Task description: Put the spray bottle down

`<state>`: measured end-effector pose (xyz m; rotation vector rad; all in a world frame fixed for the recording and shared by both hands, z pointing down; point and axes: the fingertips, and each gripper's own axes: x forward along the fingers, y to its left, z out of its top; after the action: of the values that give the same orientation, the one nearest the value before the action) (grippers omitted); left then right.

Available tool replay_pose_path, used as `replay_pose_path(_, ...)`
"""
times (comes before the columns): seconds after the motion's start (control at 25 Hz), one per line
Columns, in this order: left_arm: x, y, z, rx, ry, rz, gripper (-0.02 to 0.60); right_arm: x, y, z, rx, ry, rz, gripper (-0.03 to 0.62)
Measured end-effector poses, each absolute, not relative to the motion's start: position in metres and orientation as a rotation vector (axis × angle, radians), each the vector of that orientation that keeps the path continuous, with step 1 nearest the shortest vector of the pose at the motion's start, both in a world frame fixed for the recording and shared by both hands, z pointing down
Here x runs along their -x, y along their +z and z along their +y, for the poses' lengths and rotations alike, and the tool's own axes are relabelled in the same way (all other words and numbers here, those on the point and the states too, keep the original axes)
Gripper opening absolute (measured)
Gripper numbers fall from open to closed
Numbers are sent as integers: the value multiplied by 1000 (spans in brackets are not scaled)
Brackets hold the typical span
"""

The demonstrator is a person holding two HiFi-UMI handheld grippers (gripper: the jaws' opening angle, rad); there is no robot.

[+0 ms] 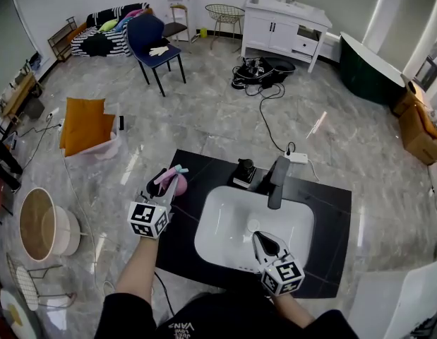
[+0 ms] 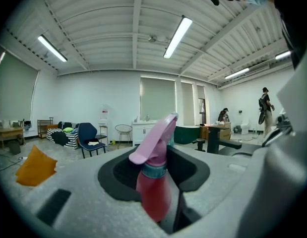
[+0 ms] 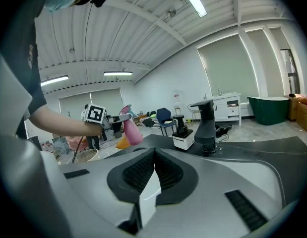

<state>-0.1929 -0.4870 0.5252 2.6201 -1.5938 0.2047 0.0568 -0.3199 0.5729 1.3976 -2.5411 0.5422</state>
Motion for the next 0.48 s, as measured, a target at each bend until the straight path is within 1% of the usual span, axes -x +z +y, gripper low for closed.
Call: replay_pose_path(0.48,182,556,-535,-2537,218,-1555,157,-73,585,-333,-1425,584,-2510,0)
